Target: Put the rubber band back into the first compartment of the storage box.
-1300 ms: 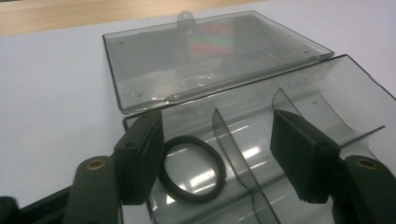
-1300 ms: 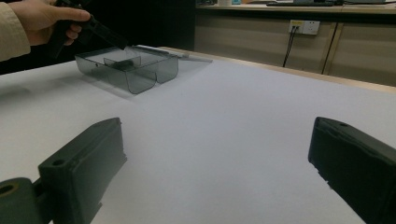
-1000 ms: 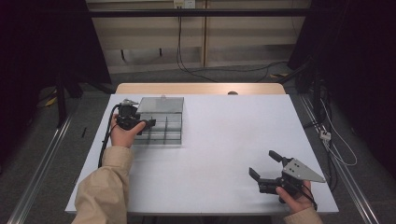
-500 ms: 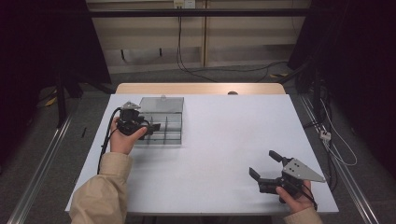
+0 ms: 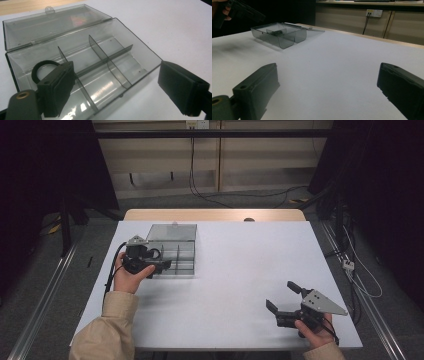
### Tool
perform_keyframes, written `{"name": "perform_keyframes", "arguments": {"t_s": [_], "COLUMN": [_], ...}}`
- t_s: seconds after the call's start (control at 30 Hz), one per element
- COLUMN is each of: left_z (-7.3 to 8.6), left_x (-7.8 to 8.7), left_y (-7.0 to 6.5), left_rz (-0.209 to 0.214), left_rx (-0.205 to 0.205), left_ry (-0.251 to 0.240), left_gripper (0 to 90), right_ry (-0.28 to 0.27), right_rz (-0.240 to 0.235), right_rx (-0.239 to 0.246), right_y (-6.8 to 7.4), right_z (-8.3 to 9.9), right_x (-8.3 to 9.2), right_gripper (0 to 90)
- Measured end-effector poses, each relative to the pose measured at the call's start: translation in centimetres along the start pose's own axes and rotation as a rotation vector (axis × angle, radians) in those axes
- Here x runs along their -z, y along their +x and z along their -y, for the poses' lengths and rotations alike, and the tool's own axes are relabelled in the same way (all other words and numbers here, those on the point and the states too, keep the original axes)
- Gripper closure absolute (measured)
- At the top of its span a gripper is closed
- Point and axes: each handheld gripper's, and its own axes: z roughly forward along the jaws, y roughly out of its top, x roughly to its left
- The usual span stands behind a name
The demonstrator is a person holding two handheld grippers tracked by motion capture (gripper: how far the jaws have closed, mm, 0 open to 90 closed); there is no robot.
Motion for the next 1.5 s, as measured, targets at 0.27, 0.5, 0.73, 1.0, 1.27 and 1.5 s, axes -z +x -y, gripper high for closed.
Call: {"name": "perform_keyframes", "arguments": {"t_s": [0.27, 0.5, 0.73, 1.0, 1.27, 1.5], "left_z": [0.7, 1.0, 1.7, 2.5, 3.5, 4.2], "left_x": [0.6, 1.2, 1.8, 2.5, 2.8, 3.1], "left_y": [-0.7, -1.3, -1.5, -1.7, -1.8, -2.0], "left_rz": [0.023, 0.039, 0.049, 0.055, 0.064, 0.07], "left_rx": [-0.009, -0.023, -0.023, -0.022, -0.021, -0.022], "left_ry": [-0.013, -0.02, -0.027, -0.031, -0.031, -0.034], "left_gripper": [13.8, 13.0, 13.0, 12.9, 12.2, 12.1], "right_ry": [0.0, 0.001, 0.001, 0.004, 0.005, 0.006], "right_rz": [-0.003, -0.006, -0.006, -0.007, -0.01, -0.012], "right_rx": [0.0, 0.003, 0.002, 0.002, 0.004, 0.009], "right_y": [0.0, 0.1, 0.2, 0.2, 0.2, 0.2], "right_z": [0.0, 0.0, 0.0, 0.0, 0.0, 0.0], "right_x": [0.0, -0.1, -0.1, -0.2, -0.2, -0.3], "right_gripper": [3.3, 3.3, 3.3, 3.3, 3.3, 3.3]}}
